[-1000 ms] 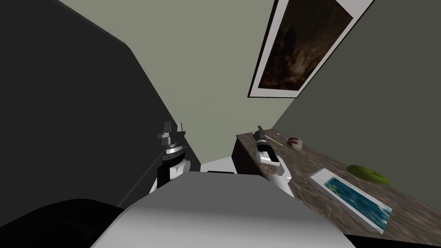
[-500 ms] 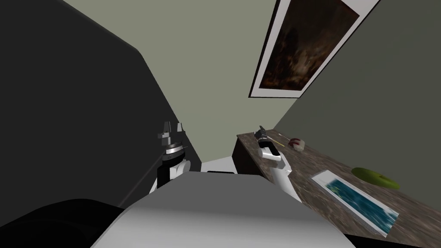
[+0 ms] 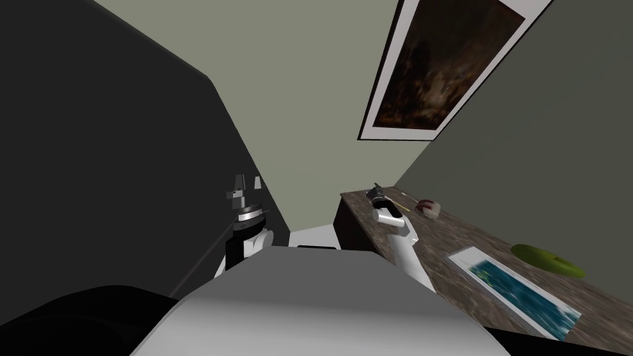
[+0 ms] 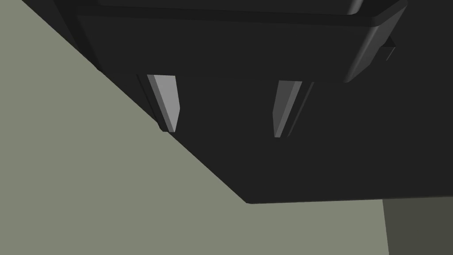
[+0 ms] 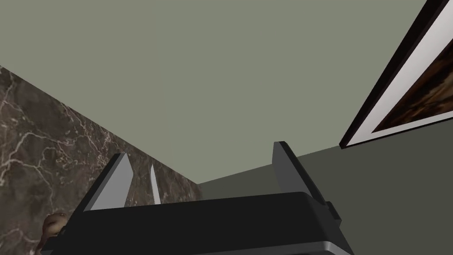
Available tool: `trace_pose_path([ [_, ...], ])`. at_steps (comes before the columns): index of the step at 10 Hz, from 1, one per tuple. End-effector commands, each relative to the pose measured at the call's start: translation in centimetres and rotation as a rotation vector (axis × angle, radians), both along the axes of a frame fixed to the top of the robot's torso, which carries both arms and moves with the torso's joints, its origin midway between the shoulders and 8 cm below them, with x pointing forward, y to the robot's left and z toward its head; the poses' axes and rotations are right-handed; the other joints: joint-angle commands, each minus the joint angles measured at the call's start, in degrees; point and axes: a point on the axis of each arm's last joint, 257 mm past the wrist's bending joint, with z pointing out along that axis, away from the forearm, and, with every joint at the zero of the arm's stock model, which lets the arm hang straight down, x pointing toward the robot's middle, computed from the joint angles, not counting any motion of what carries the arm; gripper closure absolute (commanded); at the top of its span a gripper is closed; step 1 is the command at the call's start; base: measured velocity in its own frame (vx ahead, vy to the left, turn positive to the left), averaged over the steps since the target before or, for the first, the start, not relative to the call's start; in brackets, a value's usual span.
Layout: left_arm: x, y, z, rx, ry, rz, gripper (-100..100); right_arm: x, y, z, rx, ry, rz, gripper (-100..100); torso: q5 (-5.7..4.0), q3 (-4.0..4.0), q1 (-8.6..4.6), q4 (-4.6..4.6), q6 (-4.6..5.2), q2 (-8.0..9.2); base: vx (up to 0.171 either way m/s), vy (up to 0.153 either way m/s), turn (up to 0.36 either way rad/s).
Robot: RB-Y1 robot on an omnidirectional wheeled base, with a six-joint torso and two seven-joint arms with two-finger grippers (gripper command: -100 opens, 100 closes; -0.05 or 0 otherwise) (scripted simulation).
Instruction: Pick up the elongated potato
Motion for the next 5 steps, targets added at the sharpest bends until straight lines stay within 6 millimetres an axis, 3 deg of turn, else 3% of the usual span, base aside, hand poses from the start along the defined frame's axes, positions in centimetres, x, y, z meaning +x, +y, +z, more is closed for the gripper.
trace_pose_path([
  [1,0.0,0.0,0.0,0.000,0.000,0.000,0,0.7,-2.0,-0.4,0.065,0.022,-0.028,-100,0.00,0.00,0.00,0.00,0.00,0.00,-0.022,-0.017,0.052],
  [2,0.0,0.0,0.0,0.000,0.000,0.000,0,0.6,-2.3,-1.9,0.081,0.065,-0.036,-100,0.01,0.00,-0.02,0.00,-0.01,-0.01,-0.016,-0.017,0.035],
  [3,0.0,0.0,0.0,0.000,0.000,0.000,0,1.0,-3.6,-1.5,0.133,0.062,-0.057,-100,-0.01,-0.01,-0.01,-0.01,0.00,-0.02,-0.019,-0.018,0.054],
  [4,0.0,0.0,0.0,0.000,0.000,0.000,0,0.9,-3.9,-3.2,0.149,0.106,-0.067,-100,0.00,-0.01,-0.02,0.00,-0.02,-0.02,-0.016,-0.019,0.038],
  [5,0.0,0.0,0.0,0.000,0.000,0.000,0,1.3,-5.2,-3.1,0.206,0.105,-0.090,-100,-0.01,-0.02,-0.02,-0.01,0.00,-0.02,-0.018,-0.021,0.051],
])
